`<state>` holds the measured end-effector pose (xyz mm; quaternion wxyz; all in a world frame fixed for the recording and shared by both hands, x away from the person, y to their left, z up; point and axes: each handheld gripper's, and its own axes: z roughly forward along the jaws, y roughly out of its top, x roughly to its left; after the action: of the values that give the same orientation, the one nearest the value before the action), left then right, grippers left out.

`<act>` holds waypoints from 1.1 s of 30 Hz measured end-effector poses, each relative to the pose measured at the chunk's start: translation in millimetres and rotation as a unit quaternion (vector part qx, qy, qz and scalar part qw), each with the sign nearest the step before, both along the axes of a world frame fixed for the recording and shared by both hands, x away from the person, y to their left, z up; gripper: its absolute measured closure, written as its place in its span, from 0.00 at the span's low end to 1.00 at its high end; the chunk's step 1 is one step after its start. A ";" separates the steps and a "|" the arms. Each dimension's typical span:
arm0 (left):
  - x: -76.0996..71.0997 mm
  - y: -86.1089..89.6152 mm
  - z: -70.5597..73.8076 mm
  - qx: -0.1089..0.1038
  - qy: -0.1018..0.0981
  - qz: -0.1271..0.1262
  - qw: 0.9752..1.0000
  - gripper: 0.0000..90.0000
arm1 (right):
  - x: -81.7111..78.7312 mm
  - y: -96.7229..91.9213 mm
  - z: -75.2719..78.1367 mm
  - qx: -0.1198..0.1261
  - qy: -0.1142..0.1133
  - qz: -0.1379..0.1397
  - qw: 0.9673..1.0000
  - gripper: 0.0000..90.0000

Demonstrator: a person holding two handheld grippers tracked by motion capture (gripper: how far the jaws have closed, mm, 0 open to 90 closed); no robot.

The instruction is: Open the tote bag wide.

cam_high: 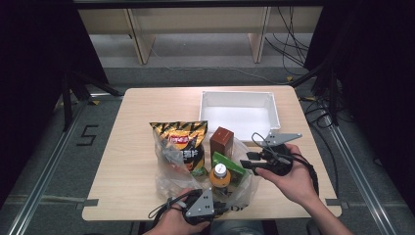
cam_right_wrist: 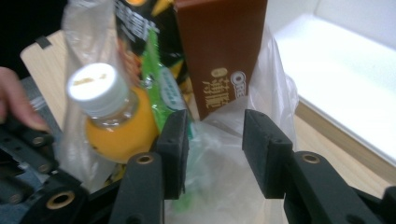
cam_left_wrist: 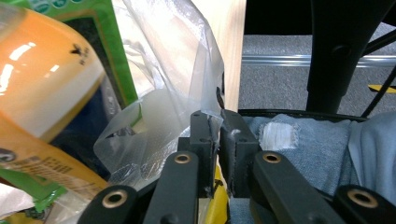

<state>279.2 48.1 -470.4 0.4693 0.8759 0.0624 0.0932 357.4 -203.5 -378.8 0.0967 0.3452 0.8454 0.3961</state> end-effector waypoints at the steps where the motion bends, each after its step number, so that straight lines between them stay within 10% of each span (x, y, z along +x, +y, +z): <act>1: 0.5 0.6 0.4 0.004 -0.003 -0.001 1.000 0.92 | 1.9 1.1 -1.7 0.002 0.014 -0.008 1.000 0.68; 5: 0.2 0.3 0.2 -0.002 0.009 0.005 1.000 0.92 | 4.5 5.4 -9.2 0.003 0.040 -0.008 0.999 0.71; 10: -0.2 -0.1 0.0 -0.003 0.007 0.004 1.000 0.92 | 1.1 7.3 -11.7 0.006 0.081 0.004 0.997 1.00; 12: -0.9 -0.5 0.7 -0.010 0.010 0.007 1.000 0.92 | 1.2 3.2 -5.8 -0.022 0.074 0.018 0.997 1.00; 22: -2.4 0.3 6.4 -0.023 -0.005 0.006 1.000 0.94 | -9.9 -6.7 16.1 -0.016 0.033 -0.008 0.999 1.00; 24: -2.6 -0.3 5.2 -0.021 -0.003 0.005 1.000 0.94 | -12.8 -10.8 18.4 -0.049 0.049 -0.005 0.998 1.00; 33: -1.6 -2.1 -8.4 0.018 0.020 0.006 1.000 0.93 | -3.0 -11.0 -19.1 -0.058 0.103 -0.009 0.993 1.00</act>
<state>277.6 46.1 -478.8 0.4512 0.8856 0.0759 0.0795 354.4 -214.5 -397.9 0.0324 0.3851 0.8695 0.3076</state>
